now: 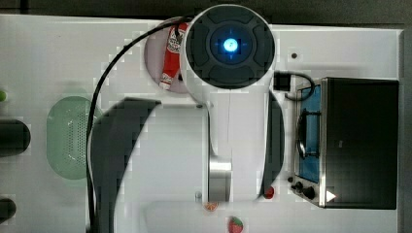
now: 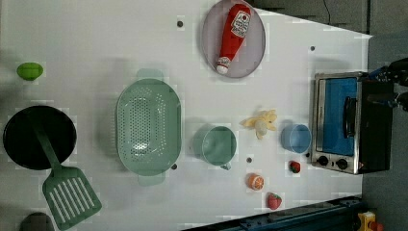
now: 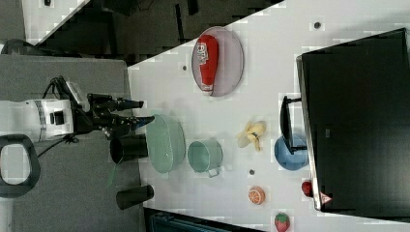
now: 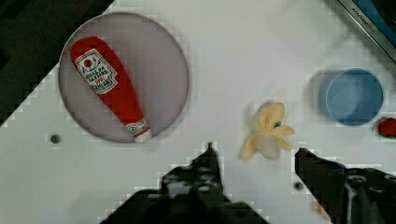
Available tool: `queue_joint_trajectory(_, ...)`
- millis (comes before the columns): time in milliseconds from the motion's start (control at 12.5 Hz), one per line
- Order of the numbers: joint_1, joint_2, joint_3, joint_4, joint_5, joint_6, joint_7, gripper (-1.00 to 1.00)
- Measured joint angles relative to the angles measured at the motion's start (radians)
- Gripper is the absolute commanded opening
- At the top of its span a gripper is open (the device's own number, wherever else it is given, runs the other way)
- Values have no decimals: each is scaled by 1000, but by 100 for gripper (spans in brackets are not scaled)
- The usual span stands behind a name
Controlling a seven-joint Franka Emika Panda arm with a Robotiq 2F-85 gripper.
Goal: Pick banana from table and place on oven.
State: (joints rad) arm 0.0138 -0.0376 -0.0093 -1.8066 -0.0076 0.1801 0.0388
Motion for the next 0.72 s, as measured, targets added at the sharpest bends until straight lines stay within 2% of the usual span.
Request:
queue_joint_trajectory(160,0,-226,-1,-217,-7,-211,11,81)
queue_joint_trajectory(240,0,-340,-2,-287,-7,-237,12,100)
queue_joint_trajectory(320,0,-439,-9,-324,0,-230,14,100)
queue_joint_trajectory(480,-6,-581,-29,-307,-1,-220,15,100)
queue_joint_trajectory(720,-46,-621,-39,-244,4,-178,16,100)
